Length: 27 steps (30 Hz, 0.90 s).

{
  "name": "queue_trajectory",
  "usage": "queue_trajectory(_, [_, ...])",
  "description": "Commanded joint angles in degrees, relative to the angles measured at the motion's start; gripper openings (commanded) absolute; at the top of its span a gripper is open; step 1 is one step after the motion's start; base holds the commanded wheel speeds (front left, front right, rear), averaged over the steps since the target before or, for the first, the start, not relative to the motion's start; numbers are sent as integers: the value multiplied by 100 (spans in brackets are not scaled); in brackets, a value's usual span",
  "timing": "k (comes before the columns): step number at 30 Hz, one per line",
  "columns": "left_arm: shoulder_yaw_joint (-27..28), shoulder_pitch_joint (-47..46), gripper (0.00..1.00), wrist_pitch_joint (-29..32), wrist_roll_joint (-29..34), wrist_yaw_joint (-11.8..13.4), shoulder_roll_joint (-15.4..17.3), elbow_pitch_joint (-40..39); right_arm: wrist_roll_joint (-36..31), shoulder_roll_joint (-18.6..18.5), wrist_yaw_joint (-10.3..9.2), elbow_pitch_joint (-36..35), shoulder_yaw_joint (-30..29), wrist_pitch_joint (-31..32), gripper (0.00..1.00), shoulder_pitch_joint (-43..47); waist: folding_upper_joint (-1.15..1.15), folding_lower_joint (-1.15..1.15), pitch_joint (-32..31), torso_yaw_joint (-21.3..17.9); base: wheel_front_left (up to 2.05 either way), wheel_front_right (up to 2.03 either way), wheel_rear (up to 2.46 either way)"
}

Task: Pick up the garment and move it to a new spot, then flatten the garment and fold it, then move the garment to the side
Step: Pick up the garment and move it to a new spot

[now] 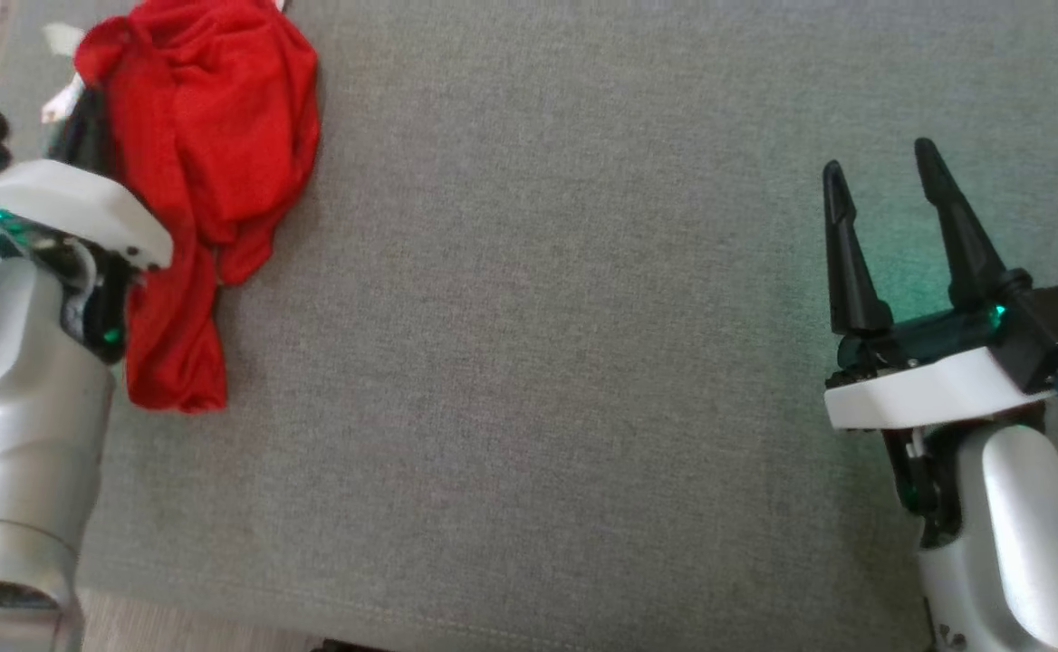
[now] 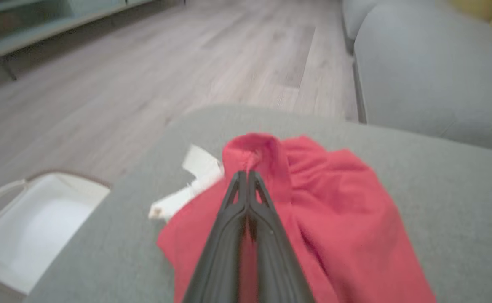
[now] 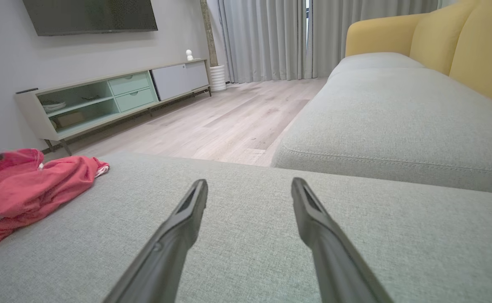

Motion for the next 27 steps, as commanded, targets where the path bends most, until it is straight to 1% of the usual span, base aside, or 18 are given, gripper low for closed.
queue_trajectory(1, [50,-209,0,-226,-30,10,440,-215,17,39,-5,-133,170,-64,100,34,0,0,-134,-46,0,0,0])
queue_trajectory(5, [-342,-189,0,-718,30,10,561,-540,144,66,-5,88,195,-225,100,98,0,0,-474,-148,0,0,0])
queue_trajectory(8, [-634,-176,0,-848,21,10,575,-993,264,81,-5,273,217,-360,100,123,0,0,-736,-261,0,0,0])
queue_trajectory(11, [-842,-167,0,-868,-97,10,580,-1579,438,88,-5,473,273,-516,100,104,0,0,-959,-458,0,0,0])
queue_trajectory(14, [-919,-187,0,-726,-325,10,493,-2253,659,90,-5,644,412,-653,100,68,0,0,-1072,-685,0,0,0])
queue_trajectory(16, [-969,-217,0,-586,-351,37,447,-2672,748,91,-5,754,520,-727,100,38,0,0,-1112,-885,0,0,0])
queue_trajectory(17, [-969,-217,0,-586,-351,37,447,-2672,748,91,-5,754,520,-727,100,38,0,0,-1112,-885,0,0,0])
queue_trajectory(18, [-996,-241,0,-515,-353,76,407,-2871,790,91,-5,804,541,-764,100,24,0,0,-1119,-983,0,0,0])
queue_trajectory(23, [-1097,-381,0,-32,-447,343,151,-3642,1035,92,-5,987,656,-922,100,-165,0,0,-1004,-1637,0,0,0])
queue_trajectory(25, [-1222,-480,0,122,-328,440,108,-3801,1133,92,-5,1047,723,-967,100,-275,0,0,-904,-1933,0,0,0])
queue_trajectory(27, [-1331,-577,0,241,-282,487,0,-3880,1245,92,-5,1094,785,-1002,100,-378,0,0,-793,-2213,0,0,0])
